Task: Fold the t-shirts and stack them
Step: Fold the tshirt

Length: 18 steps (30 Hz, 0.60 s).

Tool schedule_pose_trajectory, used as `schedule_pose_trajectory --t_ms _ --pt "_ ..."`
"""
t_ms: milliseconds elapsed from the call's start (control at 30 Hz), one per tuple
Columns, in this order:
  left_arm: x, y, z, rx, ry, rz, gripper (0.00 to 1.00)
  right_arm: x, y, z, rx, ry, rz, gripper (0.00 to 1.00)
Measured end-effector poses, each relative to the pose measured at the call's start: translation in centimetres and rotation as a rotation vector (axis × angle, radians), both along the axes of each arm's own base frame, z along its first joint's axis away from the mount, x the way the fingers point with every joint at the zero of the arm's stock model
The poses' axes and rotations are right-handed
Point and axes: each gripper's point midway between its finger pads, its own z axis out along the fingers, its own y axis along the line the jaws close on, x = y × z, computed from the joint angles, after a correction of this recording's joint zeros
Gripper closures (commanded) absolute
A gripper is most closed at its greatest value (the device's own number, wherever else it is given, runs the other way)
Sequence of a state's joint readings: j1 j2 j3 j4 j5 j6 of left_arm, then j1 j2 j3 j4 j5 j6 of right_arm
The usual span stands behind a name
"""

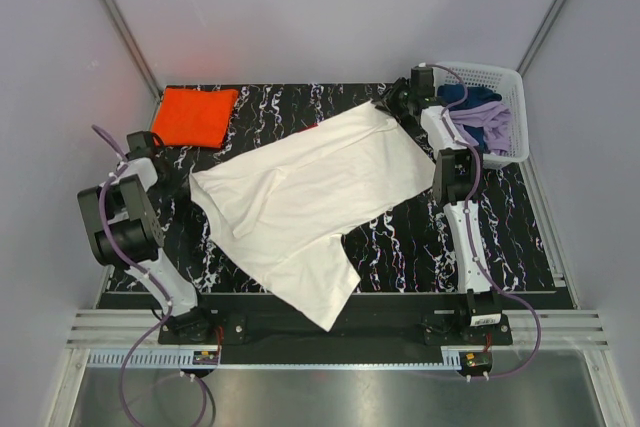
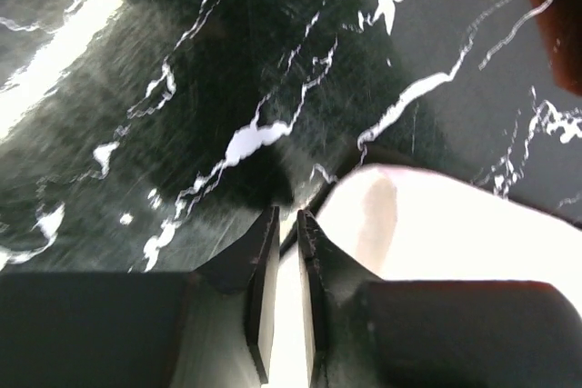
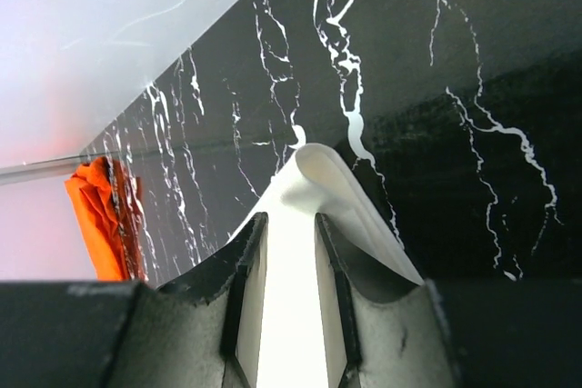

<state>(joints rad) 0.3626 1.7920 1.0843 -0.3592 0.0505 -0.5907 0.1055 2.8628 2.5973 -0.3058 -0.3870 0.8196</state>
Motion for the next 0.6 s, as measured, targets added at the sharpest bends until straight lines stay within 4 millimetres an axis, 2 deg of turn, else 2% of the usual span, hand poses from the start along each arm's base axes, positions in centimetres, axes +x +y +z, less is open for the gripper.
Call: schedule_pose_trajectory --t_ms 100,233,333,433,500,600 --pt "-0.1 -0.2 1.9 0.02 -0.029 -0.019 0.76 -0.3 -0.1 -0.1 -0.023 0.006 0.016 0.66" --pt "0.3 -1.4 6.4 0.053 -0.134 -0.051 0.74 -1.4 -0.3 1.0 -0.079 0.017 0.05 0.65" --pt "0.5 -3.7 9.2 0.062 -0.212 -0.1 0.66 -2.4 -0.3 3.6 -0.113 0.01 0.077 0.6" --pt "-0.1 -6.6 10.5 0.044 -0.26 -0.151 0.62 -3.9 0.2 7.2 -0.139 -0.005 0.104 0.55" --pt "-0.4 -8.5 10.6 0.017 -0.272 -0.189 0.63 -5.2 1.4 9.8 -0.143 -0.026 0.13 0.52" --pt "-1.0 -10.3 9.9 -0.025 -0.261 -0.23 0.64 -8.3 5.0 12.5 -0.119 -0.029 0.197 0.52"
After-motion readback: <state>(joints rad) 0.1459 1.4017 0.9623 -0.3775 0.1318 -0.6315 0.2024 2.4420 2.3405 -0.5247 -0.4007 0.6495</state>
